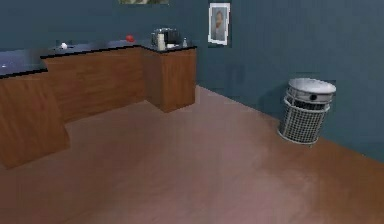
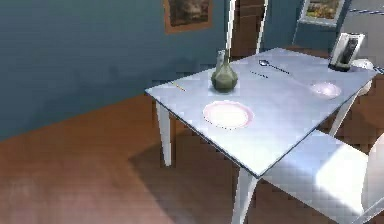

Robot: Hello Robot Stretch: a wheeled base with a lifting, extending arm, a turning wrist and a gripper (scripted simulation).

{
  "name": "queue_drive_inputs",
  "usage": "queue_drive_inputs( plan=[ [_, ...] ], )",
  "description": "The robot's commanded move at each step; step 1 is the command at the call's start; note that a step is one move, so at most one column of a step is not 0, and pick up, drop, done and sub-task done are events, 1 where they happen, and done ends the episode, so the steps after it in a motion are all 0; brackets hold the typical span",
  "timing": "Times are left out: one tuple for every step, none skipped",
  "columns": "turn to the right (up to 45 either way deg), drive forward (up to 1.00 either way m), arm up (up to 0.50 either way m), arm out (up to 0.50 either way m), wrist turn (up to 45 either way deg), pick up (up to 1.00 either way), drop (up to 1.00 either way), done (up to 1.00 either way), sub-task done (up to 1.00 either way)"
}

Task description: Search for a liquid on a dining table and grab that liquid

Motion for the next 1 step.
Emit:
queue_drive_inputs(
  plan=[
    [45.0,0.00,0.00,0.00,0.0,0.00,0.00,0.00,0.00]
  ],
)
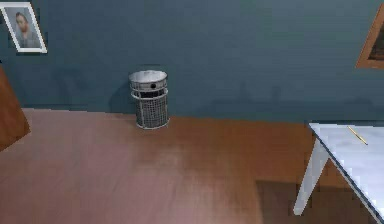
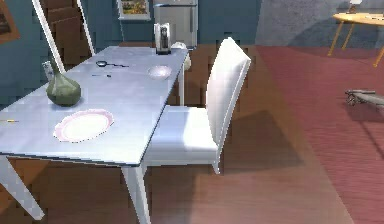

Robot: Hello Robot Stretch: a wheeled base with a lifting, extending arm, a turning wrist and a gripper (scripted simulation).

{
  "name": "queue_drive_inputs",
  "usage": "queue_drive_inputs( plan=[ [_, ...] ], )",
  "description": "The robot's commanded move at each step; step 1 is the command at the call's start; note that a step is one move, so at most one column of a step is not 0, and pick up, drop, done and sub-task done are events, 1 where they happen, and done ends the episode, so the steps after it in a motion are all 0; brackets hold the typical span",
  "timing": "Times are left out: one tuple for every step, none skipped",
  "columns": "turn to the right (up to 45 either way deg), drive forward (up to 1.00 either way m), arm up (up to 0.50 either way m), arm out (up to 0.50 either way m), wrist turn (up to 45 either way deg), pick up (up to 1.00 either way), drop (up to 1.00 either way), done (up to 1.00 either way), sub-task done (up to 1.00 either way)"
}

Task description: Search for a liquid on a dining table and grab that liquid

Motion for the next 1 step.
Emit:
queue_drive_inputs(
  plan=[
    [3.0,0.00,0.00,0.00,0.0,0.00,0.00,0.00,0.00]
  ],
)
